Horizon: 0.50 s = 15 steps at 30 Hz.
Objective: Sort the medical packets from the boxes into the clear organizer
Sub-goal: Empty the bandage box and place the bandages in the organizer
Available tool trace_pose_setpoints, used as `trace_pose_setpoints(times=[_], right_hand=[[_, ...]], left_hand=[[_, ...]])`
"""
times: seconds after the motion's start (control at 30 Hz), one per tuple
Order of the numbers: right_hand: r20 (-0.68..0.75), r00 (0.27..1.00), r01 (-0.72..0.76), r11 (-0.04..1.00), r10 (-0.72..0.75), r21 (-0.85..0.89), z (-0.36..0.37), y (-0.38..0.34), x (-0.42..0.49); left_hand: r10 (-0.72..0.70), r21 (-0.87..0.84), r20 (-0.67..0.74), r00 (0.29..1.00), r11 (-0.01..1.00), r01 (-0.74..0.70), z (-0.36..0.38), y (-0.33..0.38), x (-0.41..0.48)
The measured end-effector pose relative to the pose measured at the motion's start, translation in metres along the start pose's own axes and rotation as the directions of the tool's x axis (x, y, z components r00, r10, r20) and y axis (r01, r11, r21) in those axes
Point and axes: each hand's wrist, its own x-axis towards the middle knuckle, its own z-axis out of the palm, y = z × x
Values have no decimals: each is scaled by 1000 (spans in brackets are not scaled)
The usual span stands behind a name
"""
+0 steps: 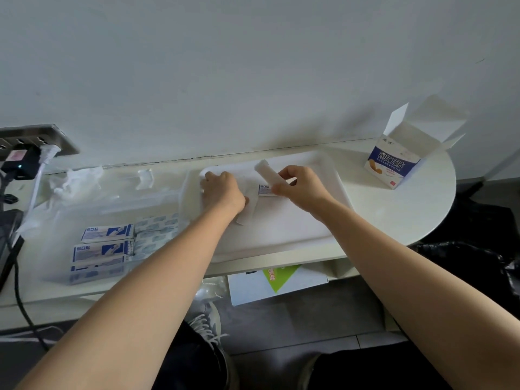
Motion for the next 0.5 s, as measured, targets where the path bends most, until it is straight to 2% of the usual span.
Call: trace_pose_setpoints(times=[0.13,0.23,0.37,0.5], right_hand=[[82,997,-13,1000,16,-28,7,2,-1],[109,992,-57,997,64,-61,9,4,0],[71,992,-105,994,107,-28,4,0,-4],[83,990,-108,994,111,-33,-1,9,-2]], left_hand=[[41,-118,11,999,992,-40,0,-12,-7],[76,-126,-2,997,989,-76,0,-16,-11],[122,-52,-70,990,991,-125,-1,-15,-8],[185,44,-39,982,982,-183,-2,-13,-1]])
